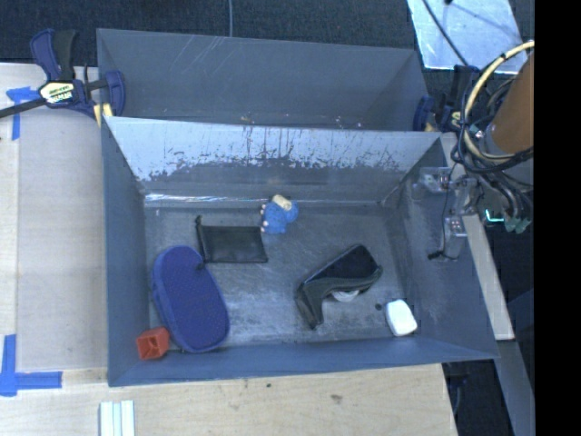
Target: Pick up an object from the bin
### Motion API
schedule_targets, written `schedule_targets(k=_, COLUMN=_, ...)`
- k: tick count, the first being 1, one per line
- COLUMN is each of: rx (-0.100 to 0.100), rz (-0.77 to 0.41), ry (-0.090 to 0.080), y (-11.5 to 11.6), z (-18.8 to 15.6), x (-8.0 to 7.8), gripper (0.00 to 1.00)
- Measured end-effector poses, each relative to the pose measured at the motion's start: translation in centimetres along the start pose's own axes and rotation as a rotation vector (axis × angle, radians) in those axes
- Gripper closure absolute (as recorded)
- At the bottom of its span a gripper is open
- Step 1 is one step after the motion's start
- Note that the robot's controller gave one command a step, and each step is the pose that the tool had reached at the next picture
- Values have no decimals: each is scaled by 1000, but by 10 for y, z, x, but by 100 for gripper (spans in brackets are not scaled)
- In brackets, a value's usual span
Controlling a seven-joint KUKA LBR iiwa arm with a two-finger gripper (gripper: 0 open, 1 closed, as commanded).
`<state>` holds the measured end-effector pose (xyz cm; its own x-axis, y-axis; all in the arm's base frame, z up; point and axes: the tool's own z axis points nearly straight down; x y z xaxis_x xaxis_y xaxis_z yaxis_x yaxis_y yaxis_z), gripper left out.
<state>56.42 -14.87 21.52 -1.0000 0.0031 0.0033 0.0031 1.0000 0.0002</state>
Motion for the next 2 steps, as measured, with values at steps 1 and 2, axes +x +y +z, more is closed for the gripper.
schedule_targets(k=1, rx=-2, rz=-288, ry=-1, y=77, z=148, x=21, gripper=0)
schedule_targets(k=2, rx=1, rz=-505, ry=-4, y=117, z=115, x=26, gripper=0)
